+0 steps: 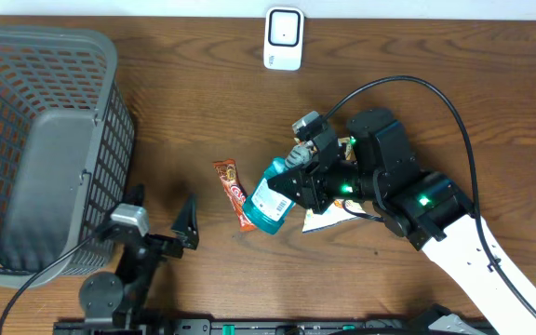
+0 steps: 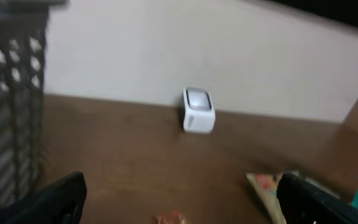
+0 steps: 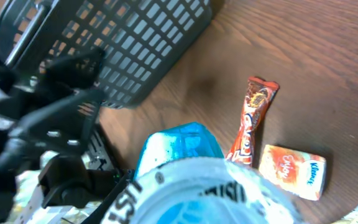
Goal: Scan the item barcode
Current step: 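Grasp the blue bottle with the right gripper and lift it, then carry the blue bottle up to the white scanner and hold it there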
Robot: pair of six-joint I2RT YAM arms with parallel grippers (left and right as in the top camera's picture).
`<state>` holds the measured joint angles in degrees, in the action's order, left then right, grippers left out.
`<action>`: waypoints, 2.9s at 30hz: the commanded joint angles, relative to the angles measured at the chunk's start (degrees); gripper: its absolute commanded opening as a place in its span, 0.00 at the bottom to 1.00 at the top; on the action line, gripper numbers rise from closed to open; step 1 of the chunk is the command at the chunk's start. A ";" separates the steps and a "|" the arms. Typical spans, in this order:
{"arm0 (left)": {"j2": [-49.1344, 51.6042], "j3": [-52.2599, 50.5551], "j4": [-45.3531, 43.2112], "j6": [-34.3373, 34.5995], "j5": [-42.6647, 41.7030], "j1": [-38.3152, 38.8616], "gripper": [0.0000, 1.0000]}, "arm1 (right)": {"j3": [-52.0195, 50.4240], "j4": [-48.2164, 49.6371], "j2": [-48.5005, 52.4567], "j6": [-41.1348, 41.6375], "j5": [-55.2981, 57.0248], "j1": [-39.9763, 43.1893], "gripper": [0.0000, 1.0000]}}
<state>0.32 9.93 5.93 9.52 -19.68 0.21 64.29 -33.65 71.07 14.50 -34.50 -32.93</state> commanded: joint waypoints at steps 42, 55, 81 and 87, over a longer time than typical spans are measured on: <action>0.00 -6.05 5.99 -1.97 -0.39 -0.13 0.98 | 1.55 21.51 18.80 -14.51 57.20 0.28 0.13; 0.00 -6.05 5.99 -1.97 -0.39 -0.13 0.98 | 21.70 24.68 35.87 -25.05 69.42 1.73 0.13; 0.00 -6.08 5.99 -1.97 -0.42 -0.13 0.98 | 75.91 35.71 81.00 -53.99 84.26 0.24 0.15; 0.00 -6.05 5.99 -1.97 -0.42 -0.13 0.98 | 75.91 35.54 81.00 -54.90 84.21 -0.57 0.16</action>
<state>0.38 4.75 10.28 8.54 -20.23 0.21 137.32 1.13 152.64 -38.35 48.03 -32.80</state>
